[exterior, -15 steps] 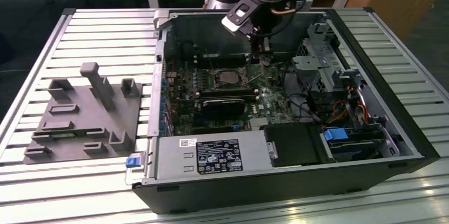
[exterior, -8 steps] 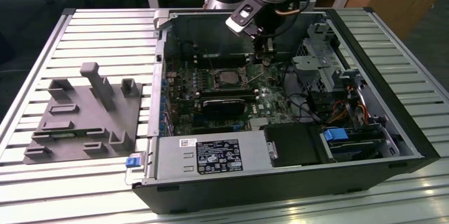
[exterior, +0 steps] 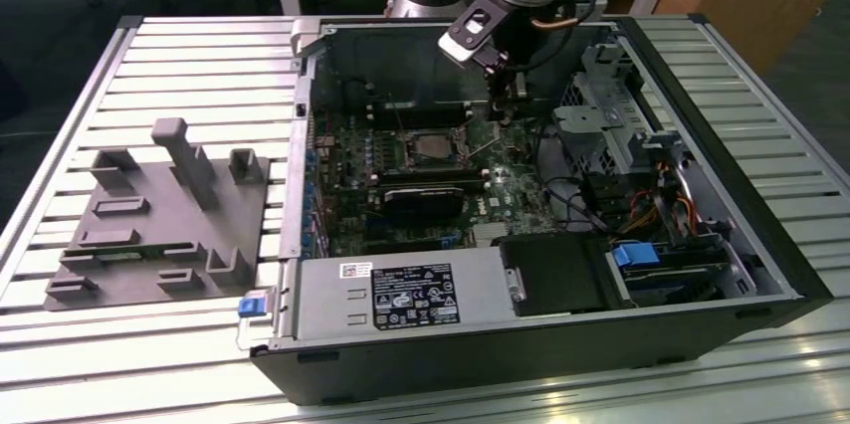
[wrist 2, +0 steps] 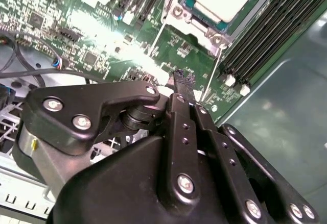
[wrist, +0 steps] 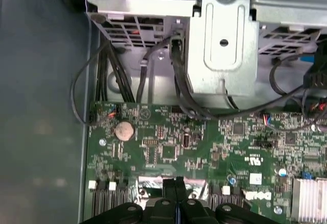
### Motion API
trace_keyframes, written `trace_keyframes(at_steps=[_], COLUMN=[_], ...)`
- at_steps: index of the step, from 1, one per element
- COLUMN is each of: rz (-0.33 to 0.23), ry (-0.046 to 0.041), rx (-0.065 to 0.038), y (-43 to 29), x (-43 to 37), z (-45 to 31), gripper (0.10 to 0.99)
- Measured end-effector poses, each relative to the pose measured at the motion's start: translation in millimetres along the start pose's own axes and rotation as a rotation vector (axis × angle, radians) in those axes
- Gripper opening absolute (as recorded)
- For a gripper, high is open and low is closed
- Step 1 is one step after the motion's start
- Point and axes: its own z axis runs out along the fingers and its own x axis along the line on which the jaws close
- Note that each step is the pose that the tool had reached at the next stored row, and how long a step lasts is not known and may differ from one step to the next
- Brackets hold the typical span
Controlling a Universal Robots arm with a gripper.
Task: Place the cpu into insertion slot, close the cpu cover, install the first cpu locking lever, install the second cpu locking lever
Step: 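Close the cpu cover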
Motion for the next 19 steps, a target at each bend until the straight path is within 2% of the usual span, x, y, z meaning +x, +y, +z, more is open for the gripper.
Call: trace_keyframes(at_steps=[8,19], rz=[0.0,0.0], ry=[0.0001,-0.0001], rx=[0.0,0.0], y=[13.6,23.5], x=[2.2,4.2], z=[1.1,3.6], gripper=[0.118,0.118])
